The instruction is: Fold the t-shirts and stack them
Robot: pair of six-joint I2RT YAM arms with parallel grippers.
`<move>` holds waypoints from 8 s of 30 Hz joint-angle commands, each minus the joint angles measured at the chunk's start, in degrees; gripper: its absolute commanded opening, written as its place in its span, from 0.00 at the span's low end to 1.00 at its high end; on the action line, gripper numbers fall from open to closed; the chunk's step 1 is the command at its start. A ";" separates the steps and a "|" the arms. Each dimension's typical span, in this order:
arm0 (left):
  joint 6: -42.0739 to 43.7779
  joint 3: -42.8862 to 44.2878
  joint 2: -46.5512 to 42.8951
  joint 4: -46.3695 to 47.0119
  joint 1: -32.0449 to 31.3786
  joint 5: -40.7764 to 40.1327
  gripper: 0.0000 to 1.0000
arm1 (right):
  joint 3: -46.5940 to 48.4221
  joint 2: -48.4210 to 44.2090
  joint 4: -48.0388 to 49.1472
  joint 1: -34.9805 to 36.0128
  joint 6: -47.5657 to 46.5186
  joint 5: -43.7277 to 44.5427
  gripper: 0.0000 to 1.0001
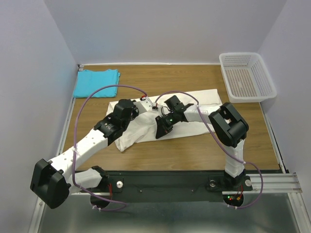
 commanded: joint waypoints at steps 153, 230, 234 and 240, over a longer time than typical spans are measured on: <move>-109.20 -3.31 -9.36 -44.08 0.39 2.54 0.66 | 0.90 6.55 0.44 1.24 3.63 9.98 0.11; -61.75 9.43 12.10 -43.14 11.64 6.04 0.19 | 3.28 8.49 -1.76 0.98 3.89 15.34 0.11; -61.93 9.00 13.50 -43.06 11.64 5.69 0.24 | 3.54 8.66 -2.19 0.98 3.89 16.13 0.11; -64.21 8.56 14.47 -44.19 11.20 3.23 0.31 | 4.07 9.01 -2.64 0.98 3.89 16.40 0.11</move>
